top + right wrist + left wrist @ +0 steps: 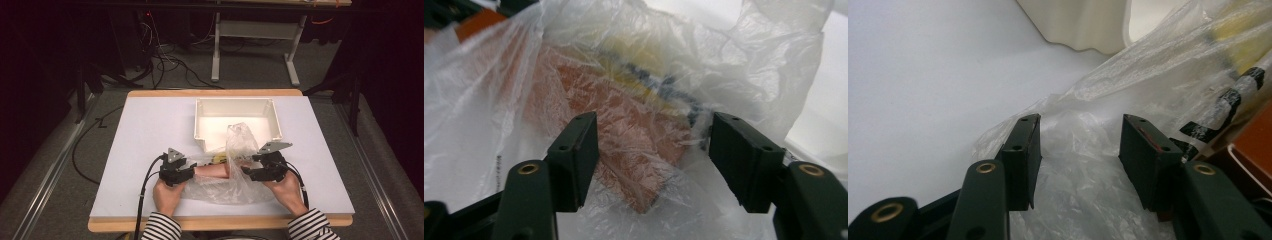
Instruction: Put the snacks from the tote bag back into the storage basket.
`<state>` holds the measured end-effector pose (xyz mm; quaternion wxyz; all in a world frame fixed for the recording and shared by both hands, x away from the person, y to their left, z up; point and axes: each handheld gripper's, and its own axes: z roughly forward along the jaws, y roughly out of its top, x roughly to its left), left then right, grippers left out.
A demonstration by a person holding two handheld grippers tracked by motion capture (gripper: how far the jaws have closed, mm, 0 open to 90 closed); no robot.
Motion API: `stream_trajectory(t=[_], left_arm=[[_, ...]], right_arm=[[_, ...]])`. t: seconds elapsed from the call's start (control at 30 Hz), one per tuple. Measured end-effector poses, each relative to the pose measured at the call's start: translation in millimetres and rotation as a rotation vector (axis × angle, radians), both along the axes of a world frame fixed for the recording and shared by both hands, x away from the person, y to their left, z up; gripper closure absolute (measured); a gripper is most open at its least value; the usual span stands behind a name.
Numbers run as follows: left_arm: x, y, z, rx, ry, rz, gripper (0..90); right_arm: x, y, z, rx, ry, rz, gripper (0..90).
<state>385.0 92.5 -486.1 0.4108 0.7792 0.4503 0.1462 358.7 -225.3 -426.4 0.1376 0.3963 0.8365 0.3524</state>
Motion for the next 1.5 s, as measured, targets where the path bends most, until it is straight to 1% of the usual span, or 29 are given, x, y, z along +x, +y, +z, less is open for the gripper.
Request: stream_trajectory(t=[0.03,0.07,0.1,0.13,0.2,0.27,0.43,0.5,0.57,0.67,0.73,0.77,0.8,0.83,0.87,0.9,0.93,1.03,1.13,1.23,1.27,1.3,1.33,1.37,1.4,1.43,1.5], left_arm=[[0.1,0.1,0.0,-0.001,0.000,0.000,51.1],[0.1,0.2,0.0,-0.002,0.001,0.000,51.1],[0.1,0.2,-0.1,-0.003,0.001,-0.001,51.0],[0.1,0.3,-0.1,-0.004,0.001,-0.001,51.0],[0.0,0.1,0.0,-0.001,0.000,0.000,51.0],[0.0,0.2,-0.1,-0.003,0.001,0.000,50.8],[-0.2,0.0,0.0,-0.001,-0.002,0.000,50.7],[-0.5,-0.1,0.1,-0.001,-0.004,-0.001,51.0],[-0.5,-0.1,0.1,-0.001,-0.004,-0.002,51.0],[-0.6,-0.2,0.1,0.000,-0.004,-0.003,51.0],[-0.4,-0.2,0.0,0.000,-0.003,-0.003,50.9],[-0.2,-0.2,-0.1,0.001,-0.002,-0.003,50.9],[-0.2,-0.2,-0.1,0.001,-0.002,-0.003,50.9],[-0.1,-0.2,-0.1,0.001,-0.001,-0.003,50.9],[0.0,-0.3,-0.1,0.001,-0.001,-0.003,50.9],[-0.1,-0.4,-0.2,0.002,-0.001,-0.003,51.0],[-0.1,-0.5,-0.1,0.004,-0.002,-0.002,51.0],[-0.2,-1.0,-0.1,0.008,-0.003,0.000,51.2],[-0.2,-1.2,-0.2,0.011,-0.003,0.001,51.5],[-0.2,-1.2,-0.2,0.012,-0.003,0.000,51.7],[-0.1,-1.2,-0.2,0.012,-0.003,0.001,51.8],[-0.1,-1.2,-0.2,0.012,-0.003,0.001,51.9],[0.0,-1.2,-0.2,0.011,-0.002,0.001,51.9],[0.0,-1.2,-0.2,0.012,-0.002,0.001,52.0],[-0.1,-1.3,-0.2,0.012,-0.003,0.002,52.0],[-0.1,-1.4,-0.2,0.013,-0.003,0.002,52.0],[-0.1,-1.4,-0.2,0.013,-0.003,0.002,52.0]], right_arm=[[-0.8,-0.2,-0.6,0.009,-0.005,0.001,39.8],[-0.8,-0.2,-0.6,0.009,-0.005,0.001,39.8],[-1.4,-0.7,-0.6,0.018,-0.004,0.012,47.2],[-1.4,-0.7,-0.6,0.018,-0.004,0.012,47.2],[-2.8,-0.9,-0.1,0.004,-0.019,0.019,52.1],[-3.9,-2.3,1.0,-0.013,-0.040,0.025,60.2],[-3.5,-9.5,3.3,-0.022,-0.029,0.047,77.3],[-4.6,-10.6,4.4,-0.035,-0.033,0.056,84.2],[-6.3,-11.1,4.7,-0.045,-0.040,0.064,88.8],[-10.2,-12.1,4.1,-0.056,-0.062,0.072,89.8],[-12.8,-14.2,3.1,-0.053,-0.069,0.069,89.9],[-15.0,-18.2,2.6,-0.048,-0.069,0.061,89.9],[-15.0,-18.2,2.6,-0.048,-0.069,0.061,89.9],[-16.9,-23.9,2.1,-0.047,-0.065,0.056,89.9],[-16.9,-23.9,2.1,-0.047,-0.065,0.056,89.9],[-20.1,-29.8,0.4,-0.036,-0.063,0.044,89.9],[-20.1,-29.8,0.4,-0.036,-0.063,0.044,89.9],[-26.2,-39.6,-4.5,-0.024,-0.052,0.027,89.9],[-31.2,-49.0,-12.5,-0.032,-0.037,-0.010,89.9],[-32.4,-56.7,-22.3,-0.043,-0.018,-0.033,89.9],[-32.5,-58.6,-25.9,-0.054,-0.012,-0.041,90.0],[-31.5,-61.4,-33.4,-0.075,0.004,-0.061,89.9],[-31.5,-61.4,-33.4,-0.075,0.004,-0.061,89.9],[-30.0,-63.2,-36.9,-0.089,0.006,-0.070,89.7],[-28.2,-65.4,-39.8,-0.093,0.006,-0.086,89.3],[-24.4,-70.0,-41.8,-0.069,0.015,-0.116,87.7],[-23.3,-70.7,-41.3,-0.063,0.016,-0.123,85.9]])
